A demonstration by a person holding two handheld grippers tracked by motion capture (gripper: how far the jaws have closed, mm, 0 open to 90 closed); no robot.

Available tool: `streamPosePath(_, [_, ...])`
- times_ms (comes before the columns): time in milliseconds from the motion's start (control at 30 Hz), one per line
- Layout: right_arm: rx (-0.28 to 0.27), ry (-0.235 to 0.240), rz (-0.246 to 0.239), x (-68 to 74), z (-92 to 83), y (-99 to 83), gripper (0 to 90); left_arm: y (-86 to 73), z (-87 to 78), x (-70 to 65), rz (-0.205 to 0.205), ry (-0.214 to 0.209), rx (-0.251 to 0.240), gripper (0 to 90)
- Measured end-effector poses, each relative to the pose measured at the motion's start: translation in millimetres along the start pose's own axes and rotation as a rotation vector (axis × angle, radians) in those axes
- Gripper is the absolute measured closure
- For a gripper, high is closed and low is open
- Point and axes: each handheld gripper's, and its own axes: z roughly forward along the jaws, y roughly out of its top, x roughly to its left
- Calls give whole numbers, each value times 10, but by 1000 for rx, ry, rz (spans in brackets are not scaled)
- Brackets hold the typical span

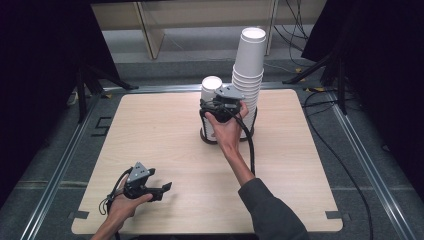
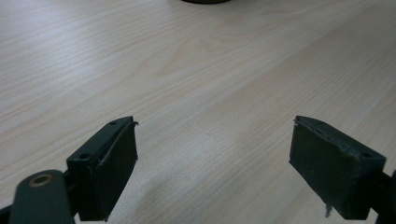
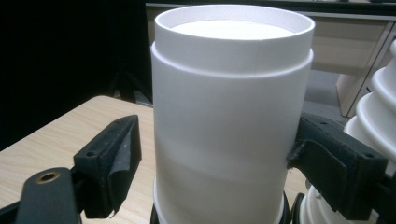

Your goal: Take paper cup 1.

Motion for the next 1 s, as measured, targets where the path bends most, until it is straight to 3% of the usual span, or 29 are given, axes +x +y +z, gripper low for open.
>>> streamPosePath(67, [-1, -17, -14, 3, 23, -2, 161, 1, -1, 2, 3, -1, 0, 148])
streamPosePath(133, [9, -23, -2, 9, 40, -7, 163, -2, -2, -23, -26, -7, -11, 148])
streamPosePath(367, [2, -43, 22, 16, 100, -2, 158, -3, 1, -38, -38, -6, -17, 148])
streamPosePath(1000, [29, -96, 48, 67, 206, 64, 178, -4, 1, -42, -22, -9, -17, 148])
